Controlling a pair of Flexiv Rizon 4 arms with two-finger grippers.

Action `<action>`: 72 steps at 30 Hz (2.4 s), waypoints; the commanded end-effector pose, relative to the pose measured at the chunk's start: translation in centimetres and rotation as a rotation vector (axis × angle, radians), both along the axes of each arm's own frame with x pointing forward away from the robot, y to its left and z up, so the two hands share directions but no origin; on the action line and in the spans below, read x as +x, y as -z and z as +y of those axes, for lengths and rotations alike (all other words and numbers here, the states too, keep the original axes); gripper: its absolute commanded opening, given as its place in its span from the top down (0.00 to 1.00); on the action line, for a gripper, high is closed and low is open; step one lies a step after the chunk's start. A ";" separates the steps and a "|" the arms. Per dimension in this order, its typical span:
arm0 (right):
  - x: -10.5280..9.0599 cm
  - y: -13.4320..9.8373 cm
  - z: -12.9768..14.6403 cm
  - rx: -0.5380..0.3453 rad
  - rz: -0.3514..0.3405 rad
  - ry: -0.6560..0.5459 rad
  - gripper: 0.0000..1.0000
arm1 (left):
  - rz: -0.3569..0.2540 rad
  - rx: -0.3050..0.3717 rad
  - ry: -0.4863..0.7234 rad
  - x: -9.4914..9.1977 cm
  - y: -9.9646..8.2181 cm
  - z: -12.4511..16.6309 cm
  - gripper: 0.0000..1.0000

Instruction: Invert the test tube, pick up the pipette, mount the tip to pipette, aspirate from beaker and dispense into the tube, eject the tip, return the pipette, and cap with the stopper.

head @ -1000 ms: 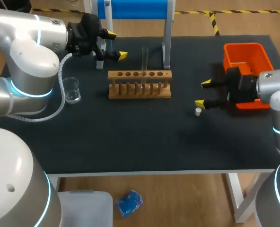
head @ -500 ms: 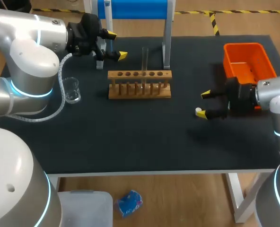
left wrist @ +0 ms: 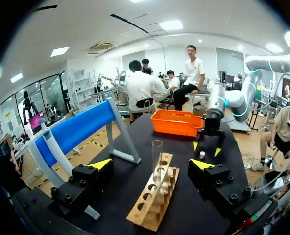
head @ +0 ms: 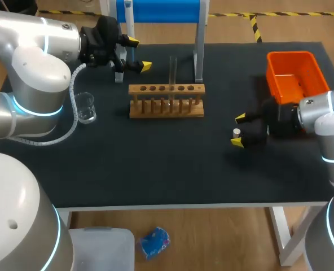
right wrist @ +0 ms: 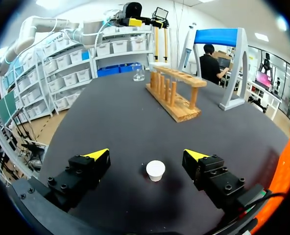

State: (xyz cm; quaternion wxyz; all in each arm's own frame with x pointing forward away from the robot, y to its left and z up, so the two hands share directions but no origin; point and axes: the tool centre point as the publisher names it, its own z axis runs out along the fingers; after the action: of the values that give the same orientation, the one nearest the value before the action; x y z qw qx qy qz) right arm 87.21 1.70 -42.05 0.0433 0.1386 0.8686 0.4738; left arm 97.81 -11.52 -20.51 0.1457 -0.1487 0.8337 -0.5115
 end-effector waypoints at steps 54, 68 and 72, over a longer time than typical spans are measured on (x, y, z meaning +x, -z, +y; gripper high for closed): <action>0.8 0.8 -0.4 -0.035 -0.023 0.042 1.00 | -0.004 -0.003 0.000 0.0 0.1 0.0 0.00; 0.9 0.7 -0.5 -0.033 -0.023 0.059 1.00 | -0.004 -0.003 0.000 0.0 0.1 0.0 0.00; 1.1 0.3 -0.4 -0.026 -0.026 0.063 1.00 | -0.004 -0.003 0.000 0.0 0.1 0.0 0.00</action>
State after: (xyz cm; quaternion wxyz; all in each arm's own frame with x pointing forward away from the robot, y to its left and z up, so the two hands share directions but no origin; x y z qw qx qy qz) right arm 88.47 1.34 -42.52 0.0680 0.1583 0.8706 0.4608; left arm 97.81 -11.51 -20.52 0.1457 -0.1487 0.8336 -0.5115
